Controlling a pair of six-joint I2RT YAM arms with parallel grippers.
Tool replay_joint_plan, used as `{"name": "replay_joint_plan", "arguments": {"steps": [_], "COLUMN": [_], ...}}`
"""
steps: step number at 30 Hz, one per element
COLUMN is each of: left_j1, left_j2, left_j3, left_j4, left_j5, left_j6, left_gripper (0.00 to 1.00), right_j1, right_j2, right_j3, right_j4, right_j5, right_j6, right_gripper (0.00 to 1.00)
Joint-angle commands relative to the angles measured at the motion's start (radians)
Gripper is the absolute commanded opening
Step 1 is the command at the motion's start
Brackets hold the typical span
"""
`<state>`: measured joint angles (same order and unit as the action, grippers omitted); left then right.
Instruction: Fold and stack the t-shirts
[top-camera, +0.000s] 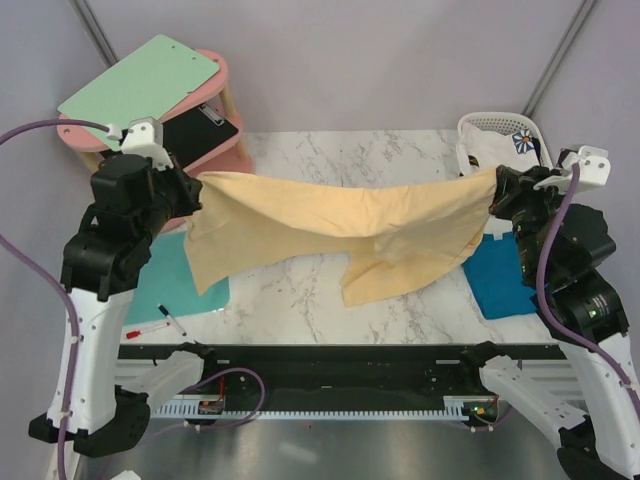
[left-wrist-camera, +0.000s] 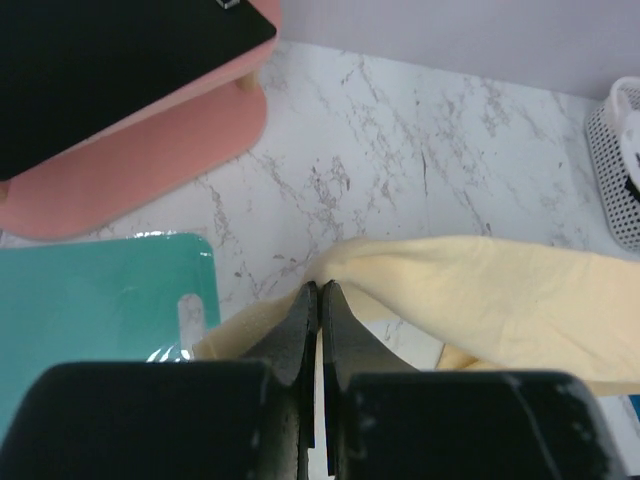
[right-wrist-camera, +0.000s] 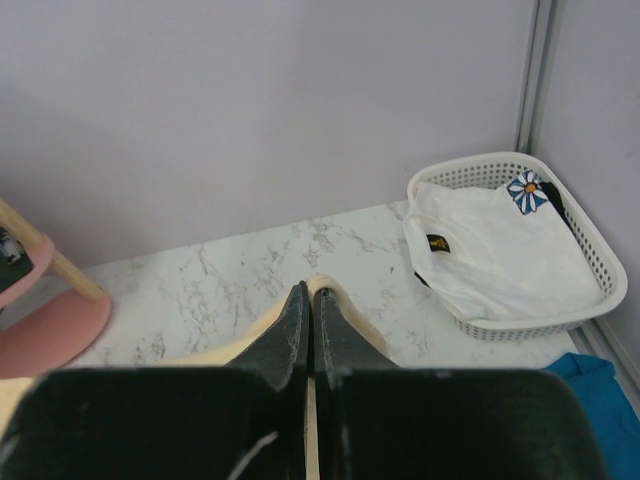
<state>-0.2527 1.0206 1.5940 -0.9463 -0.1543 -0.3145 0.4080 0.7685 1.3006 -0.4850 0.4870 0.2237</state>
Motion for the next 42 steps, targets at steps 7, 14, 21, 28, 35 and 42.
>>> {"name": "replay_joint_plan", "arguments": {"steps": [7,14,21,28,35,42], "left_j1": [0.003,0.004,0.007,0.020,0.018,-0.003], "left_j2": [0.214,0.508,0.751,0.897,0.978,0.825], "left_j3": [0.202,0.085,0.063,0.217,0.314,0.141], "left_j4": [-0.028,0.013,0.057,0.053,0.029,0.058], "left_j5": [-0.065,-0.008,-0.045,-0.116,-0.260,-0.300], "left_j6": [0.057,0.016,-0.026,-0.058,-0.043,-0.067], "left_gripper": [0.02,0.02,0.02,0.02,0.85,0.95], "right_j1": [-0.005,-0.026,-0.095,-0.150,-0.150,-0.152], "right_j2": [0.208,0.561,0.950,1.092,1.023,0.749], "right_j3": [0.077,-0.033,0.025,0.219,0.191,-0.069], "right_j4": [0.019,0.085,0.118,0.129,0.126,0.057], "right_j5": [0.007,-0.093,-0.122,-0.018,-0.027,-0.125], "right_j6": [-0.001,0.009,0.045,0.063,0.035,0.083], "right_gripper": [0.00,0.00,0.00,0.00,0.67,0.98]}}
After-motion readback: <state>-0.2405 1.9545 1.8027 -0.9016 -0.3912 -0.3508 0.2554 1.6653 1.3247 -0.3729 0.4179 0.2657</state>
